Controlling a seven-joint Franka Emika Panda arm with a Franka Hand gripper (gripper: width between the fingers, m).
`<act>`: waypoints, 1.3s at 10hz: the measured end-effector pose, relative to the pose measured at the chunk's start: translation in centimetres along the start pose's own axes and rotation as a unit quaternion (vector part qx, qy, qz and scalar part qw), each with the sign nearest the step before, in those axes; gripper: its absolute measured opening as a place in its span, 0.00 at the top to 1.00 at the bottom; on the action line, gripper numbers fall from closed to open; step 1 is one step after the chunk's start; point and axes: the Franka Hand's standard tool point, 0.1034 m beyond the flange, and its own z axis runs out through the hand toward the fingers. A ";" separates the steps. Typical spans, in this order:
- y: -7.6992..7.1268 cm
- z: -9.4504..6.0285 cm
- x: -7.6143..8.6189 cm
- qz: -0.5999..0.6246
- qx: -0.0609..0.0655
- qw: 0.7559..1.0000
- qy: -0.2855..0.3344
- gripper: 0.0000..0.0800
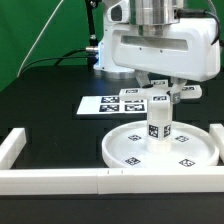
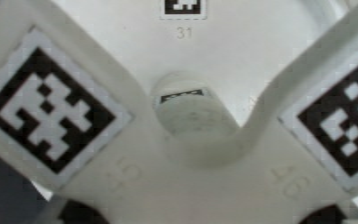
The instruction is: Assemble round table
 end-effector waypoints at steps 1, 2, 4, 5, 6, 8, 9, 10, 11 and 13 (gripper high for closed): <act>-0.1 -0.1 0.0 -0.009 0.001 1.000 0.000 0.26; -0.3 -0.7 0.1 -0.009 0.004 1.000 0.000 0.20; -0.6 -2.5 0.0 -0.075 0.005 0.997 -0.008 0.19; -0.9 -3.3 -0.1 -0.141 0.002 0.990 -0.007 0.19; -1.1 -3.8 0.0 -0.223 0.004 0.975 -0.003 0.19; -0.8 -3.6 0.0 -0.377 0.002 0.926 -0.007 0.19; -0.4 -3.4 0.1 -0.454 0.000 0.891 -0.010 0.19; -0.4 -3.3 0.0 -0.483 0.000 0.876 -0.009 0.19; -0.4 -3.3 0.1 -0.488 0.000 0.873 -0.009 0.19; -0.4 -3.3 0.1 -0.559 -0.003 0.829 -0.009 0.19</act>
Offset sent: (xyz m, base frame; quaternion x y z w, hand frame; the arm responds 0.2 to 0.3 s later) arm 0.0011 0.0005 0.0350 -0.0042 -0.0247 -0.1664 0.9857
